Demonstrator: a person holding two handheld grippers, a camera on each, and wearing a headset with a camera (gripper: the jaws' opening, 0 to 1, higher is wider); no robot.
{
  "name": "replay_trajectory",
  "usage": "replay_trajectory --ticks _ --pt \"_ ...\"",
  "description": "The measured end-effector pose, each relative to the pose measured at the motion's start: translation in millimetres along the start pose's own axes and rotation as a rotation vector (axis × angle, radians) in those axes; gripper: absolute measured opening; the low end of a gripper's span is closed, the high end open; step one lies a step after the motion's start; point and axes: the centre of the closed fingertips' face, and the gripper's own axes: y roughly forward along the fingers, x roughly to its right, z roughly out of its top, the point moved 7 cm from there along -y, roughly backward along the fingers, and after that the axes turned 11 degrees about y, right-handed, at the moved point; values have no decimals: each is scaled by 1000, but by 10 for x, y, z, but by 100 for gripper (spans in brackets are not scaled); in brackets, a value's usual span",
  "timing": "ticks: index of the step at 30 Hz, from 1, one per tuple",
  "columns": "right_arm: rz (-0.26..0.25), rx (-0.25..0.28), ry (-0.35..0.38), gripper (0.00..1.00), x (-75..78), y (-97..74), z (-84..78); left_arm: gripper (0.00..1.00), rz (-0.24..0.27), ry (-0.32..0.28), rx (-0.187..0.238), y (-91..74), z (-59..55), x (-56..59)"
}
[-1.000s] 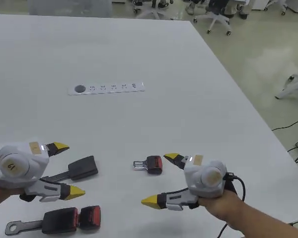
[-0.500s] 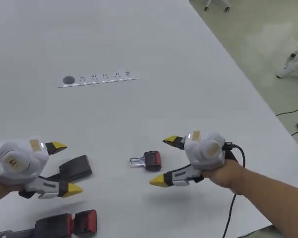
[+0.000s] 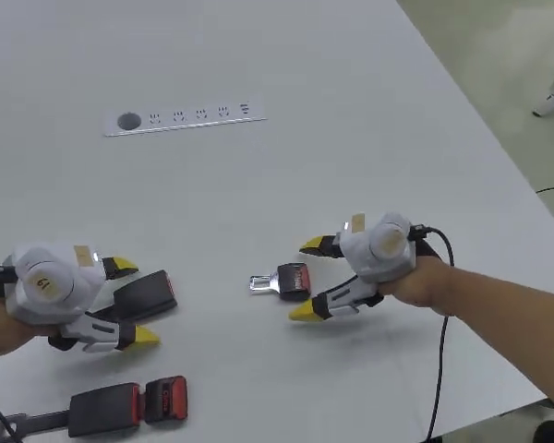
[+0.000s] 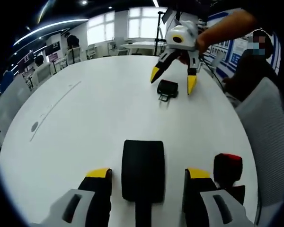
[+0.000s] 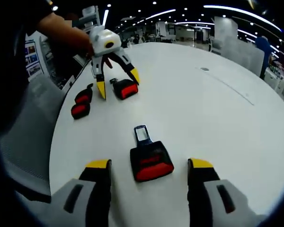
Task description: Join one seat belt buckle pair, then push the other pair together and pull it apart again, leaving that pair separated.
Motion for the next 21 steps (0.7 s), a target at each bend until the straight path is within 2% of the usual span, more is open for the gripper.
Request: replay_trajectory --ticks 1,2,4,6,8,9,12,15,16,17,21 --pt "7 1 -2 64 -3 5 3 61 10 11 22 7 17 -22" --pt "16 -7 -14 62 -10 15 4 60 11 -15 20 -2 4 -31" --pt "31 -38 -43 60 -15 32 -14 57 12 -4 25 11 20 -58" --pt "33 -59 -102 56 5 39 -39 53 -21 16 17 11 22 -27" --pt "45 -45 -65 53 20 37 -43 48 -22 56 7 12 24 -33" --pt "47 -43 -65 53 27 39 -43 47 -18 77 2 13 18 -39" --pt "57 -52 -94 47 17 42 -32 42 -14 86 -4 12 15 -61" --pt "35 -58 -120 36 44 38 -36 39 -56 106 -4 -6 12 -80" --pt "51 -53 -107 36 35 39 -31 37 -53 100 -10 -4 4 -86" --pt "55 -52 -108 36 44 37 -28 36 -72 140 -14 -11 -3 -93" --pt "75 -49 -116 36 79 30 -33 36 -116 182 -37 -37 -6 -107"
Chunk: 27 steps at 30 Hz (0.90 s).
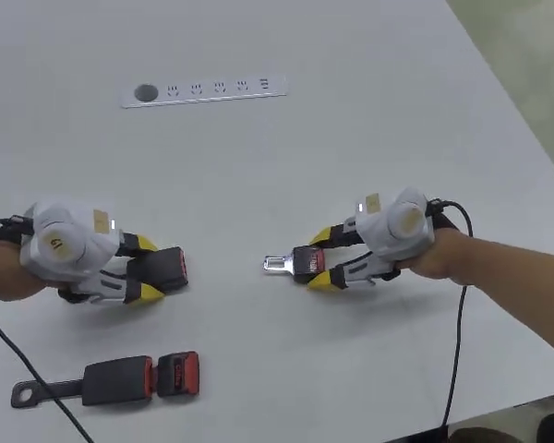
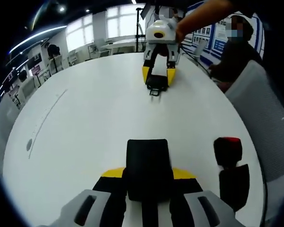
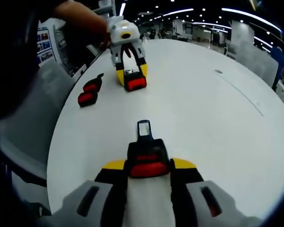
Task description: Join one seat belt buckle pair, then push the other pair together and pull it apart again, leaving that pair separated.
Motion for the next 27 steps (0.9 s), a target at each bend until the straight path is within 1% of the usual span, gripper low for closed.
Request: replay_trajectory --ticks 1,5,7,9,12,14,17,18,23,27 --pt "4 3 2 36 5 -3 -2 36 -4 15 -5 -1 4 -7" --pt "12 10 2 35 -23 -20 24 36 -21 34 -17 7 20 -28" --pt "14 4 -3 35 -23 -21 32 36 -21 34 -16 6 17 -34" --pt "21 17 7 35 -36 -8 37 36 -20 32 -13 6 15 -37" --pt "30 31 4 35 -74 57 75 36 -20 30 -14 11 15 -40" --pt "29 45 16 35 -89 106 104 36 -19 28 -15 14 14 -42" --pt "36 65 8 35 -118 172 168 36 -19 27 -13 17 11 -46" --pt "42 67 11 35 -139 199 187 36 -18 26 -11 19 8 -46" --pt "58 81 23 35 -154 278 254 36 -18 24 -15 23 10 -46" --pt "62 96 10 35 -178 366 339 35 -18 21 -14 26 6 -46"
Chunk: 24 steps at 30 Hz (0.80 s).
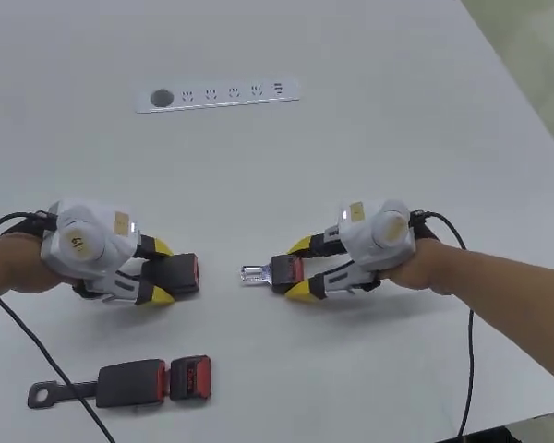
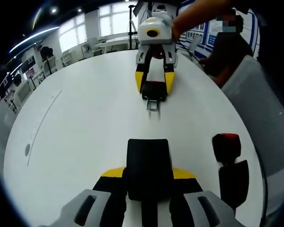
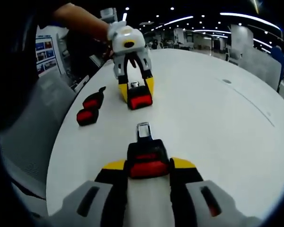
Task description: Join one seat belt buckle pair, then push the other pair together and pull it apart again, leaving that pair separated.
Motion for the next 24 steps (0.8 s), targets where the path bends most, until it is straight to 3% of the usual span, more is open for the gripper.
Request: replay_trajectory --ticks 8,18,20,21,24 --pt "17 29 -15 35 -52 243 159 35 -1 -9 -10 8 2 6" --pt "46 46 -9 35 -73 423 337 35 -2 -11 -18 6 11 13" --pt "48 36 -43 35 -66 436 357 35 -4 -9 -21 5 13 14" --pt "54 47 -12 35 -56 447 376 35 -4 -8 -24 6 13 14" --pt "54 45 -20 35 -80 506 413 35 -4 -5 -28 6 15 15"
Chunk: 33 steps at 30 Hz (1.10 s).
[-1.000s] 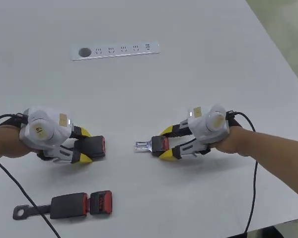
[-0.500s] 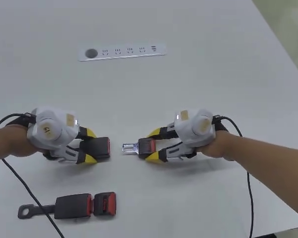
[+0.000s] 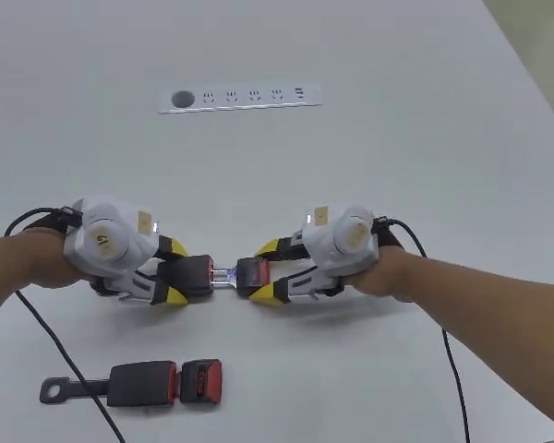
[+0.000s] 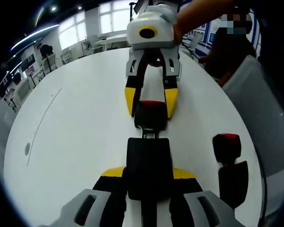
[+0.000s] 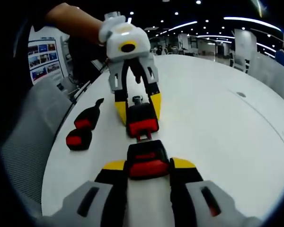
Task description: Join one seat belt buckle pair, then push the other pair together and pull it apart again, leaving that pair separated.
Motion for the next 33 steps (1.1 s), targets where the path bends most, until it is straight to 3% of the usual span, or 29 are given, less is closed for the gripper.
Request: replay_trajectory --ticks 16,19,20,33 --pt "-5 -20 5 35 -35 96 47 35 -1 -3 -4 14 -13 -16" --pt "-2 -16 43 34 -62 158 79 35 -6 -3 -6 24 -18 -33" --pt "-3 -12 12 34 -81 201 105 35 -7 -2 -7 23 -20 -32" --pt "-19 -44 10 34 -118 284 171 36 -9 -10 -15 20 7 -9"
